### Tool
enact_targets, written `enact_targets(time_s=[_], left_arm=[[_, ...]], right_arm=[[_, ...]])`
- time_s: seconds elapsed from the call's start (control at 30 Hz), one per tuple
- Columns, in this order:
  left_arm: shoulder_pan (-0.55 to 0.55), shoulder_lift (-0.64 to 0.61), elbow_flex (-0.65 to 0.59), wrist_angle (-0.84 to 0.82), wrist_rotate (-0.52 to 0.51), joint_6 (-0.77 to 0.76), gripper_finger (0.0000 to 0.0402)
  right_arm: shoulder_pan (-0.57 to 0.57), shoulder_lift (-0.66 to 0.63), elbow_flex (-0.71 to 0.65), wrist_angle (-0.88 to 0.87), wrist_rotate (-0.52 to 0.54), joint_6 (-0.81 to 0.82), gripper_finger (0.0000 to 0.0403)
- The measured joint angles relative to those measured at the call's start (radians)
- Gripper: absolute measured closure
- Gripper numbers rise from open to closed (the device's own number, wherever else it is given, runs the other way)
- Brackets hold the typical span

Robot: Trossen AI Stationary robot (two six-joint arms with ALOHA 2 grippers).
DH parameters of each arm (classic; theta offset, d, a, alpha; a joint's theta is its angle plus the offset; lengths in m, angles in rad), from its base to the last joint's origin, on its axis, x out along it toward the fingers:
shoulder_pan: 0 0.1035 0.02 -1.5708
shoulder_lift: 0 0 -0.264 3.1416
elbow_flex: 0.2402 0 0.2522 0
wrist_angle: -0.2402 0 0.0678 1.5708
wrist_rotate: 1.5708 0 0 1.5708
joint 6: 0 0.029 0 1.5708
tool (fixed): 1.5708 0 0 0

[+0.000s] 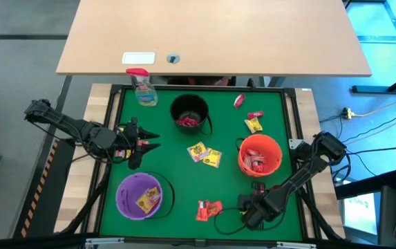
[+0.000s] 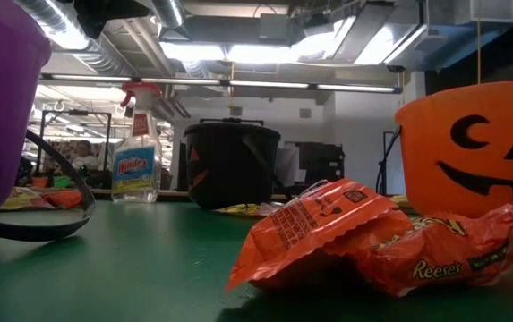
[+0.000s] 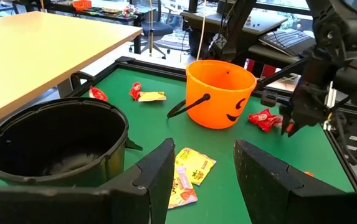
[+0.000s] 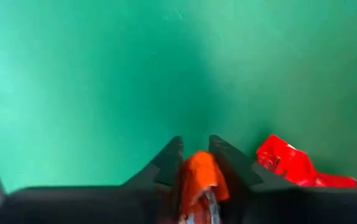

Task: Sort candy
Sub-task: Put the orange candy into the orange bucket

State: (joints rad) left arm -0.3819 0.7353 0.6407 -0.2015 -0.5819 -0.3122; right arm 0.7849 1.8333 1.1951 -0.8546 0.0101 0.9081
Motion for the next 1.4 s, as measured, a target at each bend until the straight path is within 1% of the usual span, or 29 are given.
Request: enact_targets(time_s=[0.07,0.13,0.2,0.27,0.37,0.43,0.63,0.73,0.93,1.1,1.2,1.3,1.4], left_arm=[[0.0,0.0,0.0,0.0,0.0,-0.001,0.0246],[0.0,0.0,0.0,0.0,0.0,-0.001,0.0246],[0.0,0.0,0.0,0.0,0.0,-0.001,0.0246],[0.0,0.0,0.0,0.0,-0.001,-0.001,0.0246],[0.0,0.0,0.0,0.0,-0.001,-0.001,0.0246],[0.0,0.0,0.0,0.0,-0.001,-0.001,0.0246],[0.0,0.0,0.0,0.001,-0.001,-0.002,0.0246],[0.0,0.0,0.0,0.001,-0.001,-0.002,0.0246],[0.0,0.0,0.0,0.001,-0.001,-0.003,0.0246],[0.0,0.0,0.0,0.001,0.0,-0.003,0.0246],[0.0,0.0,0.0,0.001,0.0,-0.003,0.0246],[-0.001,0.0,0.0,0.0,0.002,-0.003,0.0246],[-0.001,0.0,0.0,0.0,0.005,-0.003,0.0246]], right_arm=[[0.0,0.0,0.025,-0.031,0.002,-0.001,0.0369],[0.0,0.0,0.058,-0.064,0.009,-0.007,0.0381],[0.0,0.0,0.096,-0.088,0.026,-0.025,0.0382],[0.0,0.0,0.133,-0.114,0.057,-0.041,0.0373],[0.0,0.0,0.208,-0.165,0.126,-0.084,0.0354],[0.0,-0.001,0.262,-0.217,0.177,-0.115,0.0349],[-0.018,-0.003,0.456,-0.433,0.373,-0.173,0.0362],[-0.034,-0.01,0.538,-0.521,0.451,-0.205,0.0371],[-0.089,-0.012,0.664,-0.721,0.534,-0.228,0.0369],[-0.159,-0.067,0.646,-0.717,0.525,-0.286,0.0371],[-0.203,-0.126,0.593,-0.719,0.516,-0.288,0.0373],[-0.244,-0.205,0.512,-0.714,0.513,-0.28,0.0373],[-0.276,-0.314,0.399,-0.712,0.51,-0.224,0.0372]])
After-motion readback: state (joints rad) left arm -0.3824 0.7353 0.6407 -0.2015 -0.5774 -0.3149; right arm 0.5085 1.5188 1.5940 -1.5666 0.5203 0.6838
